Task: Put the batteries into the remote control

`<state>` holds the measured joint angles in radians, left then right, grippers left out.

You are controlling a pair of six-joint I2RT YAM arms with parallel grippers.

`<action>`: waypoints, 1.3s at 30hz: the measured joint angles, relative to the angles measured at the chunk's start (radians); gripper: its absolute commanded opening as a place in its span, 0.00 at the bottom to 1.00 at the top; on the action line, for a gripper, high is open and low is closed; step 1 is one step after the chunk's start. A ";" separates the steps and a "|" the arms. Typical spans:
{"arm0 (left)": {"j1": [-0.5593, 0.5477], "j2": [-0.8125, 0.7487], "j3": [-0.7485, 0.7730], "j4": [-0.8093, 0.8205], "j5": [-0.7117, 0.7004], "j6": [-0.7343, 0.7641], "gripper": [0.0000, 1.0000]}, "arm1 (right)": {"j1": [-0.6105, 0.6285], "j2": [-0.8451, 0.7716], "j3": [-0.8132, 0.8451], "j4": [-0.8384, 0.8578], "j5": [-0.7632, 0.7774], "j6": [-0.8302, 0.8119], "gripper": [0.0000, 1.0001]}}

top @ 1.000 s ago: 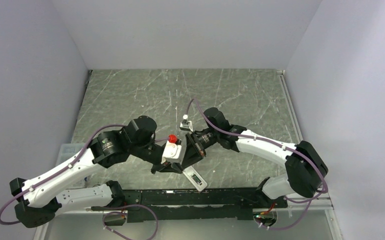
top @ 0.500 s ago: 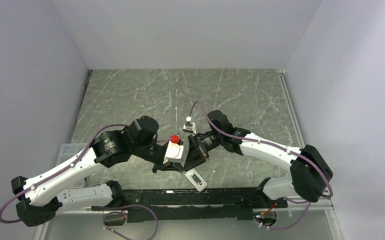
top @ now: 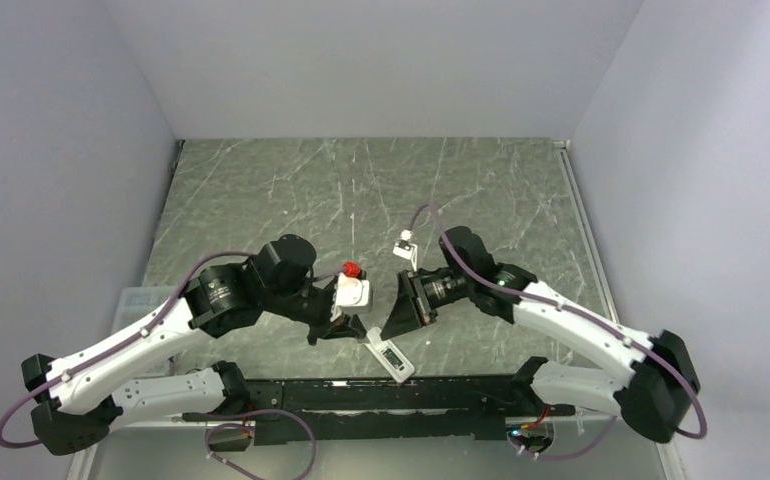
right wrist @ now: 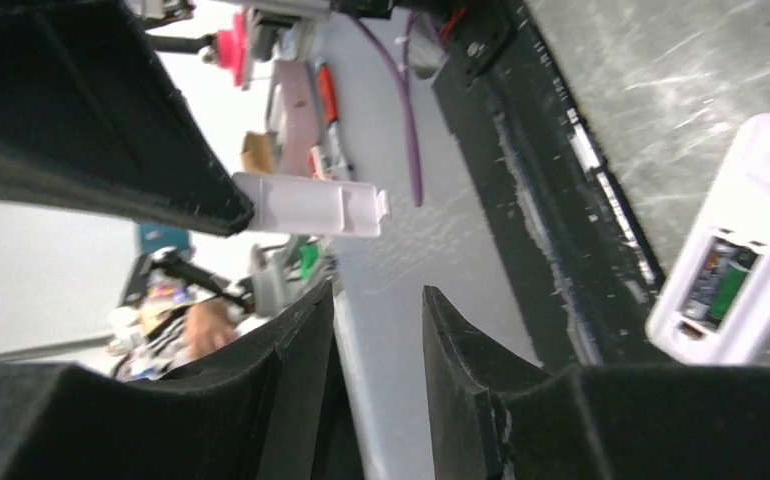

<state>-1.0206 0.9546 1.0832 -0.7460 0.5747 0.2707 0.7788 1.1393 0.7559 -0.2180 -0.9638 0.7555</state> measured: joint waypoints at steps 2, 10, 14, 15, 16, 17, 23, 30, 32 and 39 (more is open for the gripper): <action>0.000 0.000 -0.010 0.024 -0.024 -0.065 0.00 | 0.001 -0.076 -0.011 -0.037 0.071 -0.044 0.41; 0.000 -0.011 -0.086 0.153 -0.134 -0.400 0.00 | 0.098 -0.409 -0.100 -0.083 0.370 -0.179 0.47; 0.013 -0.003 -0.131 0.220 -0.182 -0.564 0.00 | 0.268 -0.440 -0.099 -0.081 0.597 -0.248 0.47; 0.020 -0.004 -0.148 0.236 -0.190 -0.603 0.00 | 0.308 -0.442 -0.099 -0.080 0.657 -0.263 0.47; 0.028 -0.004 -0.162 0.245 -0.198 -0.639 0.00 | 0.338 -0.440 -0.100 -0.080 0.707 -0.275 0.48; 0.040 -0.006 -0.179 0.261 -0.200 -0.675 0.00 | 0.376 -0.442 -0.109 -0.070 0.766 -0.290 0.48; 0.142 -0.075 -0.304 0.366 -0.189 -0.901 0.00 | 0.531 -0.517 -0.233 0.037 1.036 -0.405 0.50; 0.214 -0.207 -0.412 0.474 -0.173 -1.130 0.00 | 0.683 -0.522 -0.319 0.224 1.229 -0.597 0.51; 0.217 -0.228 -0.435 0.506 -0.168 -1.182 0.00 | 0.721 -0.498 -0.327 0.290 1.281 -0.653 0.51; 0.217 -0.269 -0.472 0.540 -0.153 -1.283 0.00 | 0.766 -0.383 -0.331 0.460 1.390 -0.793 0.51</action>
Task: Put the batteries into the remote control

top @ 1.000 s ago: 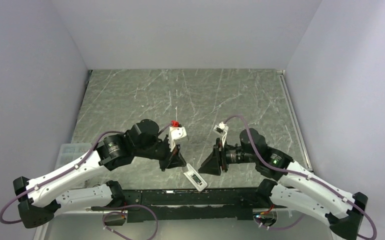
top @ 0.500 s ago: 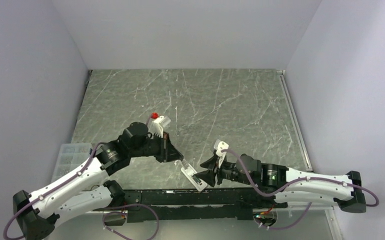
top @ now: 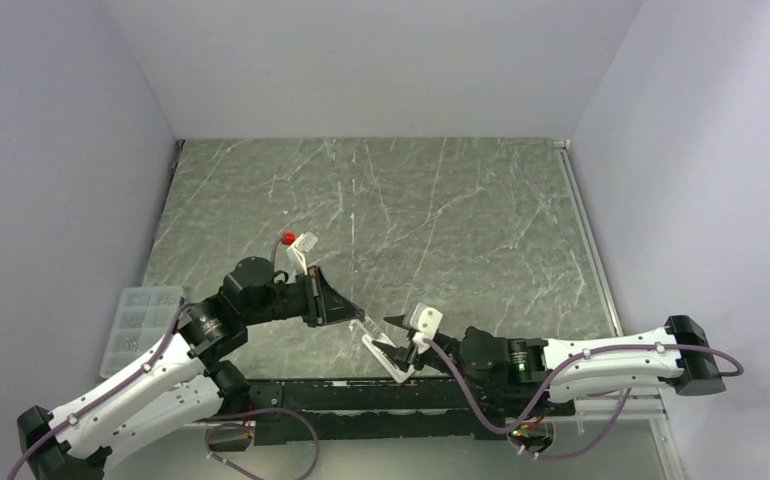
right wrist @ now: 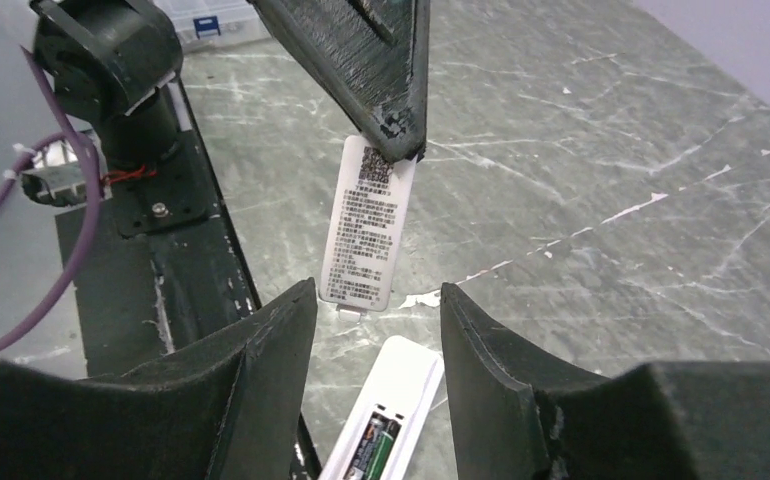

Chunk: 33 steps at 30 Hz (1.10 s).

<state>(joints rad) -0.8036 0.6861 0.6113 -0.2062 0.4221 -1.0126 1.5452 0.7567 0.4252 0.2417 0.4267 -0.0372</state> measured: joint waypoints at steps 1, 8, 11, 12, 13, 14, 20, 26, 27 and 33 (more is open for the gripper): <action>0.000 -0.003 0.000 0.007 0.002 -0.006 0.00 | 0.002 0.014 0.000 0.012 0.009 -0.011 0.51; 0.000 -0.019 -0.002 0.032 0.008 -0.045 0.00 | 0.018 0.052 0.000 0.078 0.048 -0.069 0.49; 0.002 -0.021 -0.002 0.036 0.008 -0.051 0.00 | 0.031 0.041 0.000 0.107 0.065 -0.083 0.46; 0.002 -0.022 -0.002 0.037 0.008 -0.051 0.00 | 0.035 0.036 0.000 0.114 0.068 -0.085 0.45; 0.002 -0.022 -0.002 0.040 0.008 -0.052 0.00 | 0.037 0.033 0.000 0.119 0.071 -0.087 0.44; 0.002 -0.021 -0.003 0.042 0.008 -0.053 0.00 | 0.042 0.029 0.000 0.126 0.072 -0.091 0.42; 0.002 -0.021 -0.011 0.048 0.008 -0.059 0.00 | 0.058 0.026 0.000 0.146 0.086 -0.104 0.37; 0.002 -0.021 -0.021 0.054 0.010 -0.071 0.00 | 0.067 0.027 0.000 0.149 0.093 -0.111 0.44; 0.002 -0.021 -0.020 0.055 0.010 -0.073 0.00 | 0.068 0.027 0.000 0.149 0.093 -0.112 0.46; 0.002 -0.021 -0.021 0.060 0.010 -0.077 0.00 | 0.074 0.037 0.000 0.149 0.110 -0.114 0.48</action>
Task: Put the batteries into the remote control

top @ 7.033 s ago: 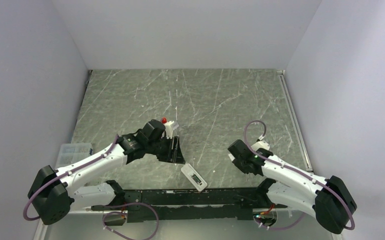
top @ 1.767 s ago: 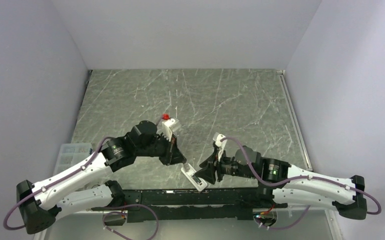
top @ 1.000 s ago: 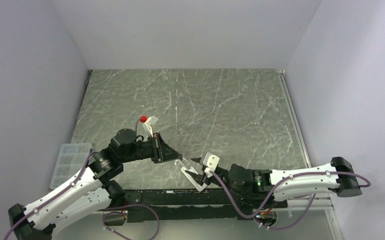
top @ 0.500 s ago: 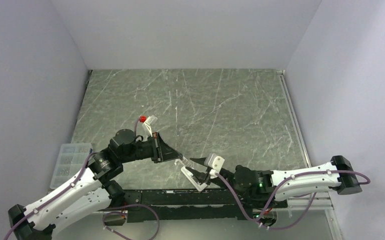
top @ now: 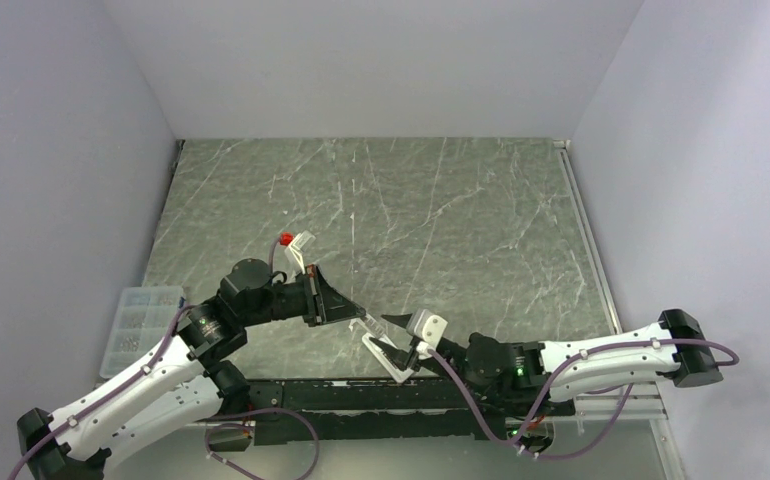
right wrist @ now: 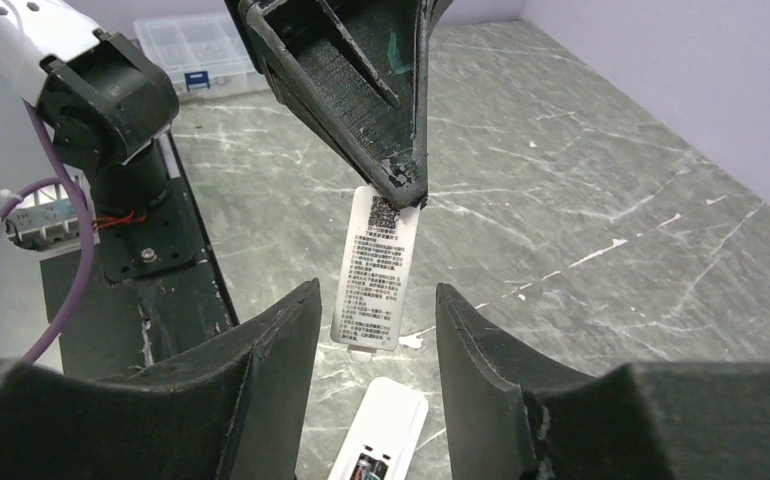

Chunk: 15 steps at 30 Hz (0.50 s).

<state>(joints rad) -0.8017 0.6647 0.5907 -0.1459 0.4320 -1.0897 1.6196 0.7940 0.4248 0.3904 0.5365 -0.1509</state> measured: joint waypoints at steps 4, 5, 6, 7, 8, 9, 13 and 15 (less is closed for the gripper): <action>0.000 0.000 0.000 0.000 0.000 0.000 0.00 | 0.004 0.005 -0.002 0.000 0.014 0.000 0.44; 0.000 0.000 0.000 0.000 0.000 0.000 0.00 | 0.005 0.005 -0.003 0.000 0.015 -0.002 0.42; 0.000 0.000 0.000 0.000 0.001 0.000 0.00 | 0.006 0.005 -0.005 0.000 0.017 -0.003 0.41; 0.000 0.000 0.000 0.000 0.001 -0.001 0.00 | 0.006 0.005 -0.006 0.000 0.018 -0.003 0.40; 0.000 0.000 0.000 0.001 0.001 -0.002 0.00 | 0.007 0.004 -0.007 0.000 0.020 -0.004 0.39; 0.000 0.000 0.000 0.005 0.001 -0.005 0.00 | 0.008 0.005 -0.007 0.000 0.022 -0.004 0.37; 0.000 0.000 0.000 0.011 0.001 -0.006 0.00 | 0.010 0.005 -0.008 0.000 0.024 -0.003 0.35; 0.000 0.000 0.000 0.014 0.001 -0.008 0.00 | 0.012 0.004 -0.009 0.000 0.026 -0.003 0.31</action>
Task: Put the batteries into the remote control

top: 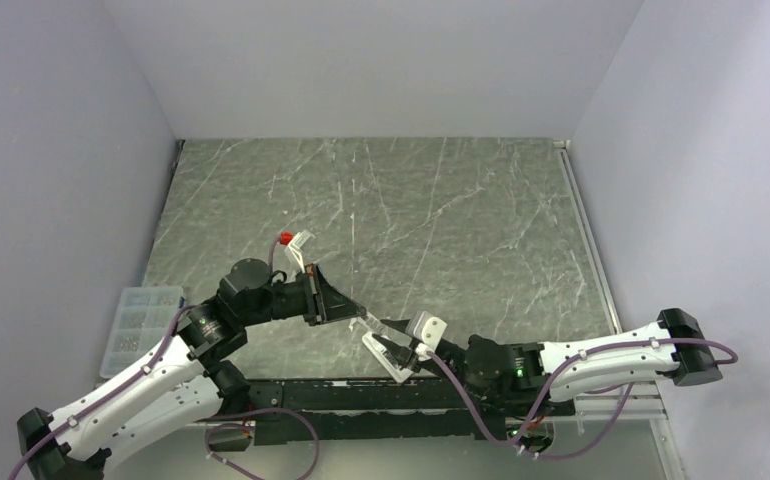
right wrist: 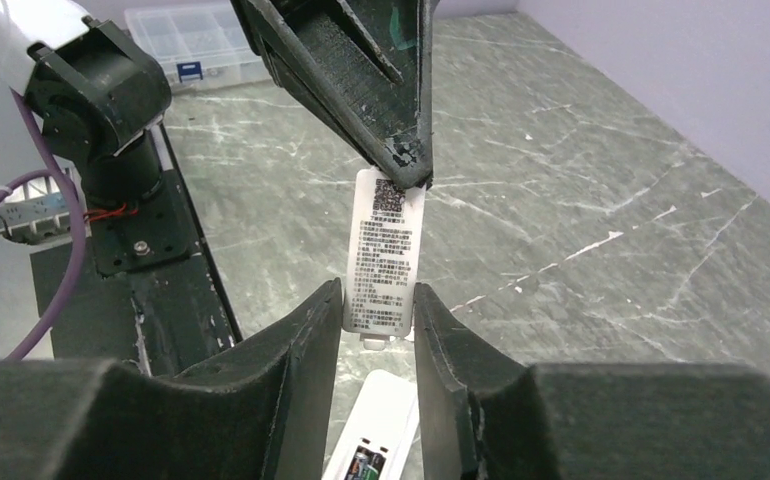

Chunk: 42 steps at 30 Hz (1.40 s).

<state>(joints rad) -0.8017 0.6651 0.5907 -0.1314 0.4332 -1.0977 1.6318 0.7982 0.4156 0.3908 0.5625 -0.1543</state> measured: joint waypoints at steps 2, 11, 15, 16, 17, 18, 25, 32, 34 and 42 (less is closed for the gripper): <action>0.000 0.000 0.000 0.005 0.003 -0.001 0.00 | 0.000 0.000 -0.001 0.000 0.005 0.000 0.24; 0.000 0.002 0.000 0.014 0.008 -0.007 0.09 | 0.002 -0.010 -0.002 -0.001 0.015 -0.002 0.12; 0.000 -0.004 0.000 0.005 0.002 -0.003 0.37 | 0.006 -0.027 -0.002 -0.014 0.016 -0.001 0.12; 0.000 -0.010 0.000 -0.009 -0.007 0.000 0.43 | 0.006 -0.034 -0.002 -0.026 0.016 0.001 0.12; 0.000 -0.021 0.000 -0.032 -0.022 0.006 0.48 | 0.006 -0.042 -0.001 -0.042 0.017 0.005 0.12; 0.000 -0.029 0.001 -0.048 -0.032 0.014 0.52 | 0.006 -0.049 -0.001 -0.062 0.017 0.011 0.12; 0.000 -0.085 0.063 -0.218 -0.164 0.114 0.66 | 0.006 -0.066 0.095 -0.353 0.024 0.159 0.12; 0.000 -0.063 0.130 -0.328 -0.300 0.235 0.71 | 0.006 -0.039 0.246 -0.679 0.022 0.385 0.13; 0.000 -0.052 0.129 -0.354 -0.325 0.258 0.71 | 0.006 -0.017 0.284 -0.765 0.017 0.447 0.13; 0.000 0.020 0.086 -0.369 -0.376 0.296 0.68 | -0.002 0.073 0.369 -1.046 -0.058 0.679 0.13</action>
<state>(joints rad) -0.8017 0.6849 0.6765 -0.5007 0.0570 -0.8013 1.6295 0.8711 0.7841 -0.6548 0.5045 0.5247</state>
